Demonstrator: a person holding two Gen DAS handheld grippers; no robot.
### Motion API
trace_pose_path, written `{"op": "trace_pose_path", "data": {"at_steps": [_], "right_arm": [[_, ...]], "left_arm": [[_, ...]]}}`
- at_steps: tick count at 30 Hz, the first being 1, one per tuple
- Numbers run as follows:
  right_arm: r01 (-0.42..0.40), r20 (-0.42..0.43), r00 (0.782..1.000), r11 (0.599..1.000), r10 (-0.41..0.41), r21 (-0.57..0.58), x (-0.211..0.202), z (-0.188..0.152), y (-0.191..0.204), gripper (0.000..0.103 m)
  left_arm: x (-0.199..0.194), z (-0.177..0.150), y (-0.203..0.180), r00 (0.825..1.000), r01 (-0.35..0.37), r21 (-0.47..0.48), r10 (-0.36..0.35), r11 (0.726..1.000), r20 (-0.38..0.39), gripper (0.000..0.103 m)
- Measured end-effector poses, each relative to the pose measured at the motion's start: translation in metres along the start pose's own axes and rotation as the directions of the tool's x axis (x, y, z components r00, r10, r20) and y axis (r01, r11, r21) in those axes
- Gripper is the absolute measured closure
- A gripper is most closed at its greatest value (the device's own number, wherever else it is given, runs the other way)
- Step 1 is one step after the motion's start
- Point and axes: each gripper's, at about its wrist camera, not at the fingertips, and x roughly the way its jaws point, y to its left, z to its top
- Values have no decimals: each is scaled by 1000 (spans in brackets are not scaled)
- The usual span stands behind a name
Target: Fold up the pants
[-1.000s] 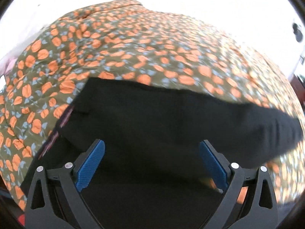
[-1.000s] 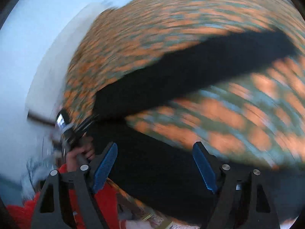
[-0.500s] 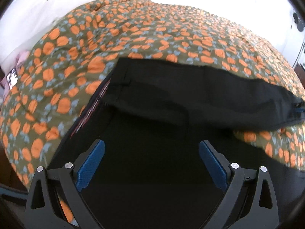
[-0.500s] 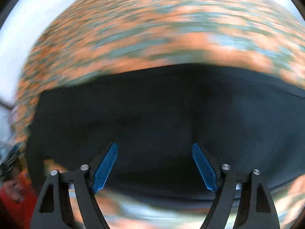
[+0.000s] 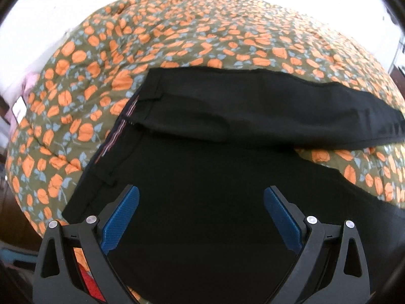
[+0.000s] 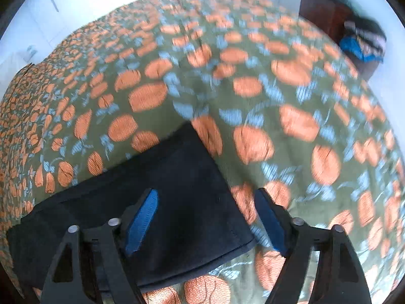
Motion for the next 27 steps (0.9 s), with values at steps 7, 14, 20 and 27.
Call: {"op": "trace_pose_path", "data": {"at_steps": [7, 14, 20, 27], "right_arm": [[-24, 219, 974, 988, 58, -154, -77, -43, 7, 95], [41, 373, 921, 926, 111, -376, -203, -209, 7, 96], [132, 297, 953, 970, -68, -203, -210, -340, -53, 92], [162, 339, 930, 986, -143, -29, -260, -378, -72, 69]], "left_arm": [[-5, -1, -9, 1000, 23, 4, -23, 1000, 10, 4], [-19, -9, -23, 995, 86, 13, -87, 996, 44, 4], [-24, -25, -33, 992, 116, 48, -118, 992, 35, 4], [-39, -40, -46, 982, 180, 74, -184, 981, 50, 4]]}}
